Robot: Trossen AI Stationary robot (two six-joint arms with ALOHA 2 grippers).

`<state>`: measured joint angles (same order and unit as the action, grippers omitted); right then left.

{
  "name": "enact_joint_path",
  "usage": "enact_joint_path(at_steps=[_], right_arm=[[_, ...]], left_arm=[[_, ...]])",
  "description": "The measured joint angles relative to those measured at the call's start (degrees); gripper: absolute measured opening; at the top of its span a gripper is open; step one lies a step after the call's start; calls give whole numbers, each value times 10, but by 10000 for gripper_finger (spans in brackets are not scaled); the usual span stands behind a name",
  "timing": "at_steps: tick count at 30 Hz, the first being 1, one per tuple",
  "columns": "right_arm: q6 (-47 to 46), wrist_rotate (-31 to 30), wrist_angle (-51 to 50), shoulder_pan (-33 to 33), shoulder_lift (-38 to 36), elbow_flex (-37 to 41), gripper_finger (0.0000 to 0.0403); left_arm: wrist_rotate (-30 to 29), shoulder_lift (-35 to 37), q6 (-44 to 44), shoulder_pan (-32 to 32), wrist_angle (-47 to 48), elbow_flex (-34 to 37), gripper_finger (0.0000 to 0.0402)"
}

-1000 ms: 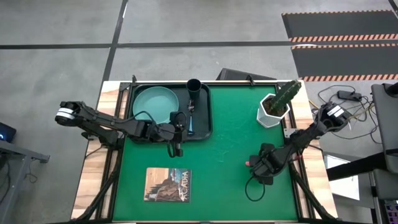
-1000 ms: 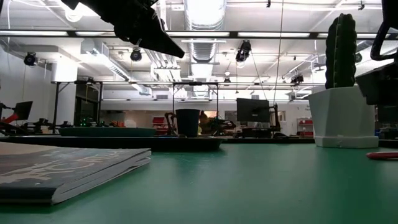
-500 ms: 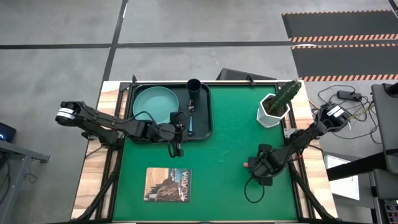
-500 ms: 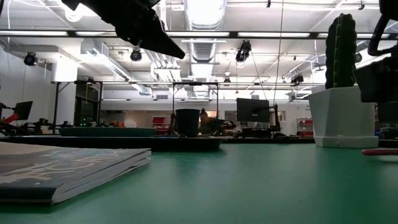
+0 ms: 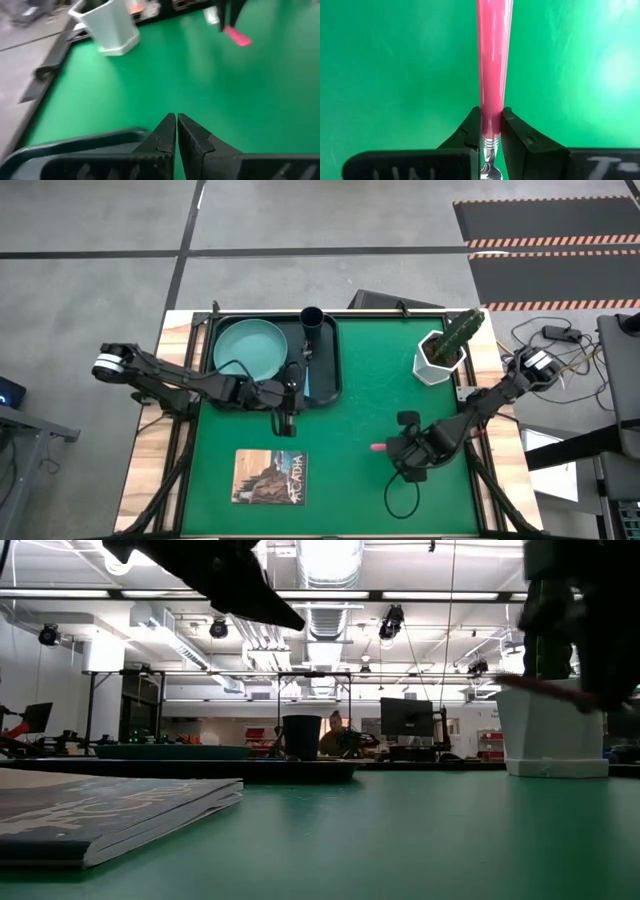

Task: Pick and place plate/cup/fork/spoon on tray
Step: Put the pink fork on the black tray to the right of the blue spoon

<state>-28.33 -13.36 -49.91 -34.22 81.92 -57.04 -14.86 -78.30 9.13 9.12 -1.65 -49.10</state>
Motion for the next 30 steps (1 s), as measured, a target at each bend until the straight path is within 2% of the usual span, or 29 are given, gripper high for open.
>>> enact_joint_path(at_steps=[3, 8, 13, 16, 18, 23, 27, 30], right_arm=[[64, -43, -8, 0, 19, -49, 29], [197, -126, -56, 4, 78, -140, 29], [332, -274, -125, 18, 151, -220, 29], [392, -381, -145, 32, 189, -249, 29], [433, -428, -149, 44, 209, -261, 29], [487, -478, -147, 74, 239, -274, 29], [506, -500, -147, 86, 247, -277, 29], [524, -508, -143, 88, 247, -277, 29]], left_arm=[[38, -6, -9, 1, -34, 0, 0], [48, -22, -31, 3, -67, 0, 0], [60, -43, -61, 5, -81, 0, 0], [71, -58, -92, 4, -92, 0, 0], [85, -64, -106, 4, -89, 0, 0], [90, -69, -134, 4, -90, 0, 27], [80, -71, -152, 1, -89, 0, 79], [48, -71, -163, -1, -90, 0, 122]])
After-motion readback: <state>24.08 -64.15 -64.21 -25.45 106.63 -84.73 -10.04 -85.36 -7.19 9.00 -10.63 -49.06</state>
